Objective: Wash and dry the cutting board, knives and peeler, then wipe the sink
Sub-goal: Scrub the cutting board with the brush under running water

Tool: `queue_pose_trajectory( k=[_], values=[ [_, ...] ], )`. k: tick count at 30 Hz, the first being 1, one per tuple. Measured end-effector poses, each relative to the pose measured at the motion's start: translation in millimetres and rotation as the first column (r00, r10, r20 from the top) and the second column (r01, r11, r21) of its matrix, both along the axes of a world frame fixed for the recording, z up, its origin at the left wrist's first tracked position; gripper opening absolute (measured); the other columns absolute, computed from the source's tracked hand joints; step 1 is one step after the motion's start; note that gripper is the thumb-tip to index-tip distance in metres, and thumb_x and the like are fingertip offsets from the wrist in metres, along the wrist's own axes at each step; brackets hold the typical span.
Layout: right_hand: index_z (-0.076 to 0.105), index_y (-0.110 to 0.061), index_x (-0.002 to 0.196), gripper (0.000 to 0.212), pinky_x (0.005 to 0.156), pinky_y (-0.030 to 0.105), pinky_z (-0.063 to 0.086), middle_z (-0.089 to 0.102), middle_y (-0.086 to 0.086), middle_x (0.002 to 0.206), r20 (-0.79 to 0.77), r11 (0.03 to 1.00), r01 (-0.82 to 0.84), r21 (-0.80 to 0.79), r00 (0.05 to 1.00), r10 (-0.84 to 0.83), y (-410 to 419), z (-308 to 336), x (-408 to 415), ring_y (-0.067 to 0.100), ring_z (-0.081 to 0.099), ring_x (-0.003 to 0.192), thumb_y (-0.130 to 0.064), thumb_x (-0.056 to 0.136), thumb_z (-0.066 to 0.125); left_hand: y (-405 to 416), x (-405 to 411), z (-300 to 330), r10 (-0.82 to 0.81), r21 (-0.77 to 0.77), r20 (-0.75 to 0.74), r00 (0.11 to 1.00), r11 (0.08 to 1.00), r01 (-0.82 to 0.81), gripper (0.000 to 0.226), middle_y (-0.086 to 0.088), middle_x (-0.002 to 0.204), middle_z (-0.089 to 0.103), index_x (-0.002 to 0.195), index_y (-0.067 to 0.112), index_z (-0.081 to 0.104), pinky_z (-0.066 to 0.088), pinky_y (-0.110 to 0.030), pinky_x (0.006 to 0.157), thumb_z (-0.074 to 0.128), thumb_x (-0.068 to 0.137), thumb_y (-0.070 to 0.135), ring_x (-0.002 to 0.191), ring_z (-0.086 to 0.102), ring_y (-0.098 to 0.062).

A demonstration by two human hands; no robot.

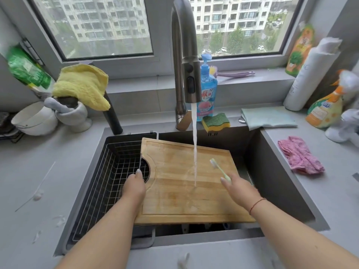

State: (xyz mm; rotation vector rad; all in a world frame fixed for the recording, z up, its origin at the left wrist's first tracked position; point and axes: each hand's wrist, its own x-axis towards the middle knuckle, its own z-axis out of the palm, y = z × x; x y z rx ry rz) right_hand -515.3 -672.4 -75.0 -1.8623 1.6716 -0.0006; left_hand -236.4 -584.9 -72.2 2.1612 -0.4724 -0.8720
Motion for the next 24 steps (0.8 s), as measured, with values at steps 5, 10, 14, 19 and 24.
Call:
queue_pose_trajectory(
  k=[5, 10, 14, 19, 24],
  values=[
    [0.043, -0.018, 0.110, 0.024, 0.057, 0.033, 0.041, 0.056, -0.001, 0.080, 0.096, 0.986, -0.161, 0.052, 0.983, 0.155, 26.8, 8.9, 37.4, 0.015, 0.048, 0.061, -0.036, 0.096, 0.033, 1.7, 3.6, -5.9, 0.018, -0.016, -0.037, 0.999, 1.000, -0.019, 0.047, -0.011, 0.102, 0.059, 0.099, 0.008, 0.057, 0.044, -0.045, 0.090, 0.026, 0.103, 0.044, 0.096, 0.054, -0.028],
    [0.048, -0.031, 0.120, 0.027, 0.075, 0.036, 0.052, 0.056, -0.004, 0.105, -0.058, 0.892, -0.405, -0.201, 0.914, 0.402, 43.2, 10.5, 63.6, 0.017, 0.056, 0.088, -0.038, 0.095, 0.043, 4.8, 10.1, -14.0, 0.053, -0.039, -0.108, 0.993, 0.998, -0.058, 0.045, -0.014, 0.101, 0.063, 0.087, 0.015, 0.058, 0.047, -0.056, 0.095, 0.031, 0.100, 0.049, 0.099, 0.059, -0.033],
    [0.046, -0.035, 0.131, 0.034, 0.073, 0.031, 0.052, 0.047, -0.003, 0.101, -0.021, 0.963, -0.170, -0.207, 0.985, 0.170, 19.6, -3.9, 51.3, 0.014, 0.051, 0.082, -0.039, 0.097, 0.040, 6.3, 7.1, -7.6, 0.069, -0.061, -0.162, 0.984, 0.995, -0.079, 0.048, -0.013, 0.101, 0.061, 0.090, 0.009, 0.055, 0.046, -0.055, 0.096, 0.031, 0.101, 0.049, 0.099, 0.058, -0.032],
    [0.040, -0.036, 0.140, 0.042, 0.078, 0.029, 0.051, 0.049, -0.004, 0.112, 0.068, 0.902, -0.374, -0.218, 0.916, 0.396, 49.0, 2.5, 63.3, 0.011, 0.050, 0.088, -0.041, 0.099, 0.035, 6.3, 6.1, -6.9, 0.059, -0.066, -0.170, 0.984, 0.995, -0.071, 0.047, -0.013, 0.104, 0.059, 0.096, 0.008, 0.056, 0.045, -0.051, 0.097, 0.029, 0.103, 0.046, 0.103, 0.055, -0.031],
    [0.031, -0.038, 0.144, 0.045, 0.075, 0.034, 0.053, 0.046, -0.003, 0.108, -0.043, 0.844, -0.448, -0.295, 0.889, 0.457, 45.5, 6.6, 95.7, 0.016, 0.050, 0.088, -0.039, 0.099, 0.035, 8.0, 7.8, -12.1, 0.071, -0.080, -0.193, 0.979, 0.993, -0.088, 0.047, -0.010, 0.105, 0.055, 0.101, 0.007, 0.055, 0.043, -0.046, 0.096, 0.029, 0.103, 0.046, 0.104, 0.051, -0.028]
  ],
)
